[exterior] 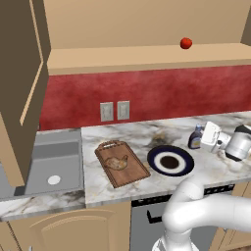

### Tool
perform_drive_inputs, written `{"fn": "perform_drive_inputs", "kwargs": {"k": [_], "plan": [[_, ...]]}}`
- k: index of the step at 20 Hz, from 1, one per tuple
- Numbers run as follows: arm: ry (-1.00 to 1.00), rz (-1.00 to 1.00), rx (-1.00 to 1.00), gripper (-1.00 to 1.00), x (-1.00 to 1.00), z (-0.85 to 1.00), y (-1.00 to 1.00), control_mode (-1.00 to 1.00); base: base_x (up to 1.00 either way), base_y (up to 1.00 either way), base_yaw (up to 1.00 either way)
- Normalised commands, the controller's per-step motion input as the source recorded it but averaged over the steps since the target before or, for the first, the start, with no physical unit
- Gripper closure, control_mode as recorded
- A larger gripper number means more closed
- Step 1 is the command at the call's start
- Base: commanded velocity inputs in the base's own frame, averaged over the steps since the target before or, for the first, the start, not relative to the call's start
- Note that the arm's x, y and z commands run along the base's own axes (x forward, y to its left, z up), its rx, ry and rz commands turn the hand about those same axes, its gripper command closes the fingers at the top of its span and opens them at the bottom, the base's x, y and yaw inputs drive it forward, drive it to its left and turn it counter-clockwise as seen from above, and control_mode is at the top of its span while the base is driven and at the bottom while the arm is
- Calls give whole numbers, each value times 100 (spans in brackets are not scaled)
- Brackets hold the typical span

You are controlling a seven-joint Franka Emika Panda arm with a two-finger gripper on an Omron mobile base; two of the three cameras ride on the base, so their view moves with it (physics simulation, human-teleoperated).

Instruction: Pick the chicken drumstick from the plate and place it on the cutting board. Then pick the condiment bottle from the cabinet and place it next to the cutting board.

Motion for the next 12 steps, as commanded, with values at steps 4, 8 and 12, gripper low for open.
{"fn": "perform_drive_inputs", "kwargs": {"k": [4, 8, 12], "plan": [[3, -4, -1, 100, 10, -4, -12, -100, 0, 0, 0], [1, -3, 0, 100, 12, -13, -3, -100, 0, 0, 0], [1, -2, 0, 100, 12, -28, 0, -100, 0, 0, 0]]}}
